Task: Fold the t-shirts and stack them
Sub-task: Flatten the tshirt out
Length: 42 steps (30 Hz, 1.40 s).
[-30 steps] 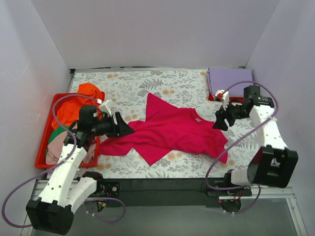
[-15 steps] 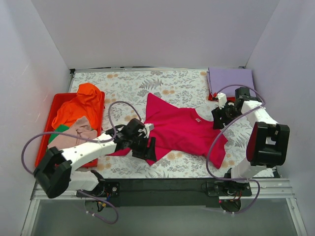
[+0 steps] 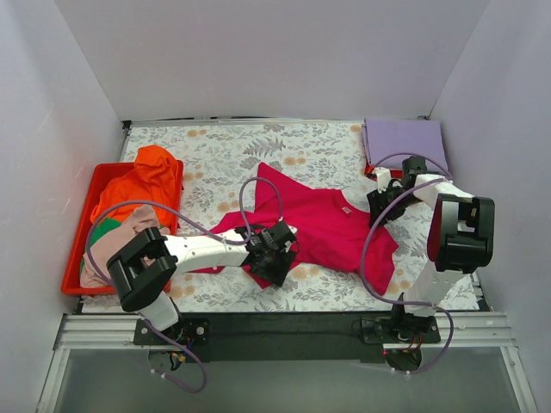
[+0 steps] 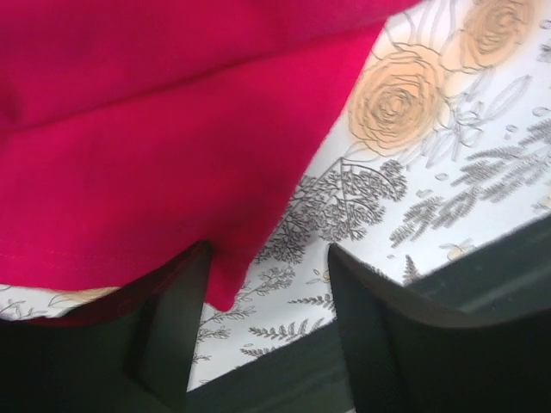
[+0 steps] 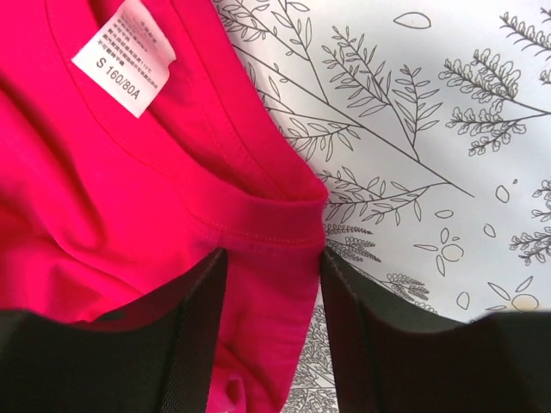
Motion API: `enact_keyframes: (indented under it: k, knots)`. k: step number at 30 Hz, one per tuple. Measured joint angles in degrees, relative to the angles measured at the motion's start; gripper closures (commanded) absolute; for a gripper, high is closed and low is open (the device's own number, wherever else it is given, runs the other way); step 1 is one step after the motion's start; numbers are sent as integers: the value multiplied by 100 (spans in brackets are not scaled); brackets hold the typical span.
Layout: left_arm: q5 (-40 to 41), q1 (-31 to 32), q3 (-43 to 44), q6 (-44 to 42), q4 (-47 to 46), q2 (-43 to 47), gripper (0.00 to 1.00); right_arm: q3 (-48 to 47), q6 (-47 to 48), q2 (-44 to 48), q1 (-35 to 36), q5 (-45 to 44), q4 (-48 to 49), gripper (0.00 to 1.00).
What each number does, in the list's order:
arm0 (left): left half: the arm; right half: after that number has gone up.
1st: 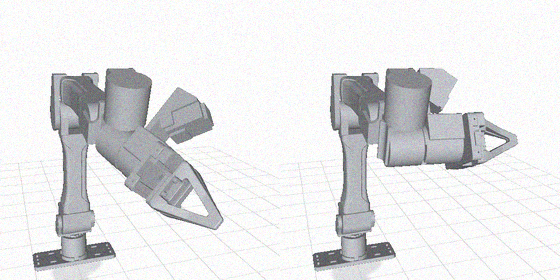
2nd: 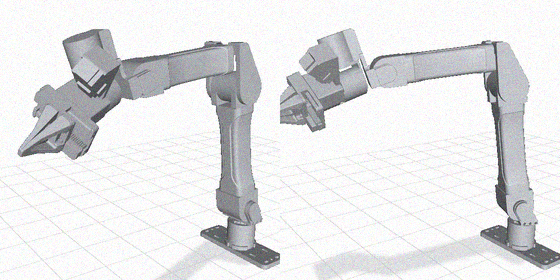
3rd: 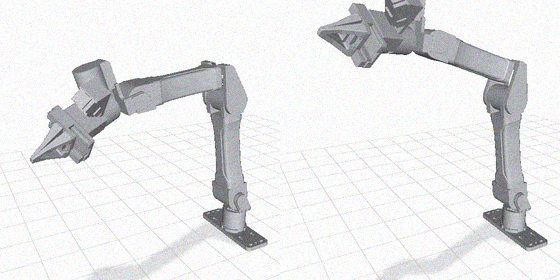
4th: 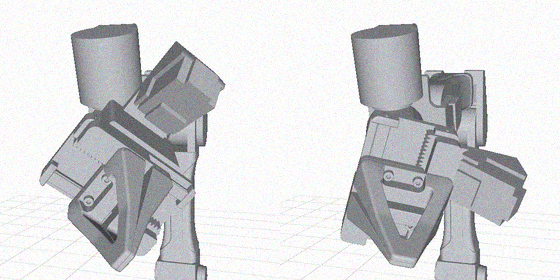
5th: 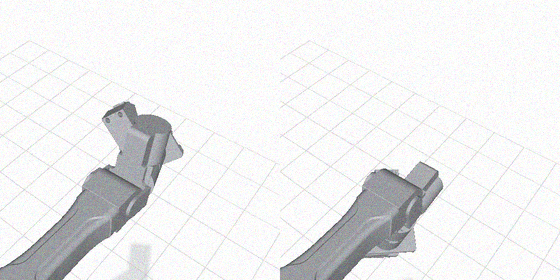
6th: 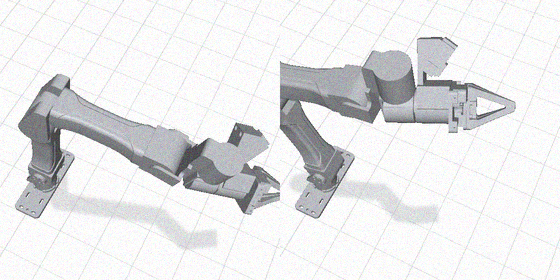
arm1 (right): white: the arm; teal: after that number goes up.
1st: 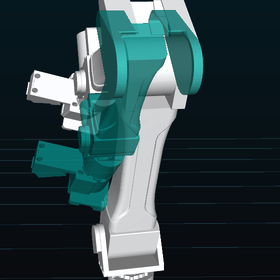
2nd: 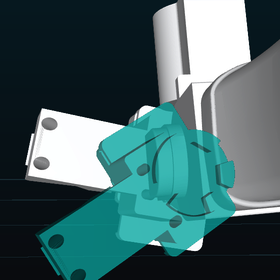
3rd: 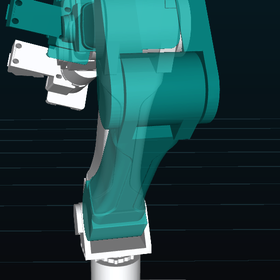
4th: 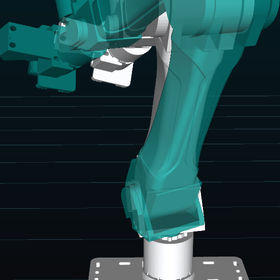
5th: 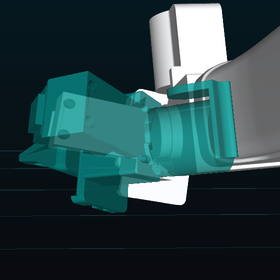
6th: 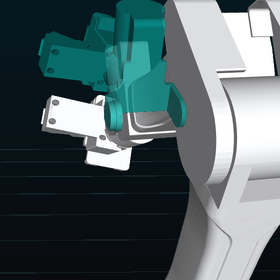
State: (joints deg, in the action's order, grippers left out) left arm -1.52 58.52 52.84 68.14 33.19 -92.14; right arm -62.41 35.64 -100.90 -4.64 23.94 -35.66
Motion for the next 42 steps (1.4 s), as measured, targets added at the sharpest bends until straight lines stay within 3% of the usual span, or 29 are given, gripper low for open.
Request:
enact_keyframes:
  k: [1,3,4,5,12,18,23,26,27,30,31,33,34,37,42]
  knots:
    - [201,70,31,37,33,-26,65,2,-55,-9,13,28,24,58]
    - [697,210,44,120,125,-57,81,9,-96,-35,17,66,72,78]
    - [852,229,39,160,160,-59,95,15,-116,-55,17,79,90,98]
    - [1147,251,13,295,229,-50,100,35,-177,-81,17,131,153,99]
    - [1163,601,-378,516,142,330,100,136,-195,219,-256,-155,179,99]
    - [-20,1296,-922,949,461,1019,100,520,326,1182,-1576,-719,205,99]
    - [-1071,1447,-1290,1451,514,1788,100,955,920,1252,-2638,-997,254,99]
    - [-1591,1528,-1502,1683,527,2085,100,1213,1207,1244,-3040,-1119,240,89]
    - [-1779,1552,-1574,1759,529,2149,100,1287,1307,1246,-3093,-1158,219,81]
    - [-2155,1567,-1683,1926,627,2249,82,1349,1558,1327,-3095,-1137,153,60]
    - [-2232,1569,-1681,1989,671,2284,71,1344,1615,1397,-3084,-1095,94,56]
    - [-2236,1574,-1622,2111,846,2406,61,1305,1751,1537,-3045,-960,-87,47]
    - [-2201,1576,-1582,2181,907,2455,52,1241,1803,1600,-3016,-874,-212,46]
    - [-1821,1580,-1172,2365,1329,2796,40,870,1921,1646,-2756,-595,-566,45]
    - [-688,1484,-413,2555,1759,3314,18,201,2004,1626,-1379,-2,-879,44]
